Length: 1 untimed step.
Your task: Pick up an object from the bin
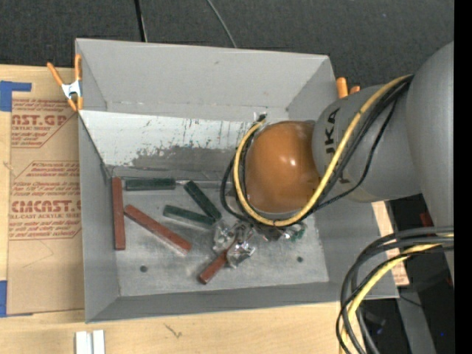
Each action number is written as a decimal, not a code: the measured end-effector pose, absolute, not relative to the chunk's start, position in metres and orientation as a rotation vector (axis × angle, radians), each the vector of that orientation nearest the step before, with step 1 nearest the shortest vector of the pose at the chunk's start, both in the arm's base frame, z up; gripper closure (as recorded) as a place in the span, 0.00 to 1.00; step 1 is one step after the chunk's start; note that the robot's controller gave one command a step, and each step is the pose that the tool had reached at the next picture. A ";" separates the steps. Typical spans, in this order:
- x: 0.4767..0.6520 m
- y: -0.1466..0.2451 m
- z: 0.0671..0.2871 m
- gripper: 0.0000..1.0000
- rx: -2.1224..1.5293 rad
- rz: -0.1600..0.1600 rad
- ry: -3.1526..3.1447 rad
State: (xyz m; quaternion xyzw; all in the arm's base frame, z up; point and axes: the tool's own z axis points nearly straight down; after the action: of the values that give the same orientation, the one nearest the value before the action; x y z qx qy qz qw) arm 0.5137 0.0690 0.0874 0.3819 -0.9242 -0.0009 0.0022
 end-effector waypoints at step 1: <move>0.515 0.070 0.106 1.00 1.199 -0.002 -2.902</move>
Offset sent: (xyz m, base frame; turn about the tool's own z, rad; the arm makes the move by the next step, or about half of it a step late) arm -0.0001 -0.0001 0.0339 0.0000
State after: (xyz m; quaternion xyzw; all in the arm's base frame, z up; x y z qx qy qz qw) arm 0.5146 0.0697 0.1064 0.3819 -0.9242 -0.0008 0.0007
